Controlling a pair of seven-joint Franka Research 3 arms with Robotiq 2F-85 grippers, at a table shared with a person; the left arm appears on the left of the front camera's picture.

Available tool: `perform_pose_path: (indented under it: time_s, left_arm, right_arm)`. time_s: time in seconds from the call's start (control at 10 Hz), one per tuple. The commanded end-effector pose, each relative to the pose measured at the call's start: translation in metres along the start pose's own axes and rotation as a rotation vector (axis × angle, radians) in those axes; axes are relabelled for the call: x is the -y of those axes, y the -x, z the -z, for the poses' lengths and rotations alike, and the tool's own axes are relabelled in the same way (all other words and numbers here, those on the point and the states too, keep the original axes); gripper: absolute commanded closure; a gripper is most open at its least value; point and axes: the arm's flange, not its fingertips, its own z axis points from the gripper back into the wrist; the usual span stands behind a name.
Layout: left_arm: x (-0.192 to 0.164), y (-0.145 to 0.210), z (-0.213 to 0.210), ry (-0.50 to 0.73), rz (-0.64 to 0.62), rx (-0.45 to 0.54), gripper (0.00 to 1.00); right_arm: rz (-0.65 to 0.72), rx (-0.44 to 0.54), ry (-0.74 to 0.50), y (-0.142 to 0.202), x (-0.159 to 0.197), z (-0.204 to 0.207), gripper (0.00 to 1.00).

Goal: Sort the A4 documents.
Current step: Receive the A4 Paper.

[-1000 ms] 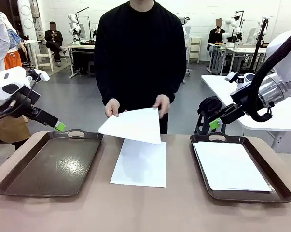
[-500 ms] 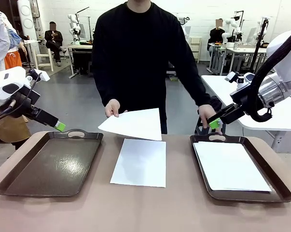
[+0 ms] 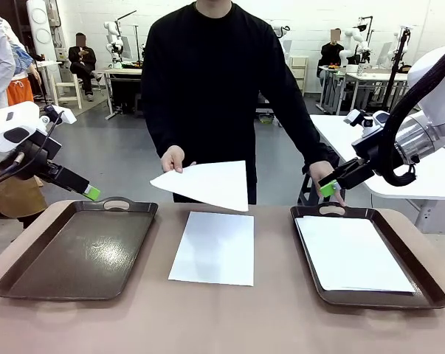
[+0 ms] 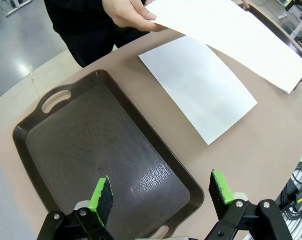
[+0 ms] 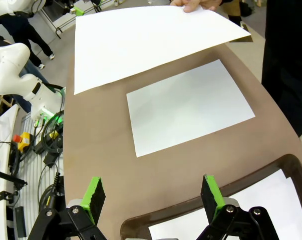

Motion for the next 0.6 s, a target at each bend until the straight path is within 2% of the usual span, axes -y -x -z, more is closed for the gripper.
perform_pose_path:
  time_s: [0.0, 0.5]
  left_arm:
    - [-0.0023, 0.0008, 0.0005, 0.008, -0.002, 0.004, 0.0]
    - [-0.0023, 0.0008, 0.0005, 0.008, -0.002, 0.004, 0.0]
  right_arm:
    - [-0.007, -0.001, -0.002, -0.0003, -0.0009, 0.0018, 0.0]
    - [-0.007, -0.001, -0.002, -0.0003, -0.0009, 0.0018, 0.0]
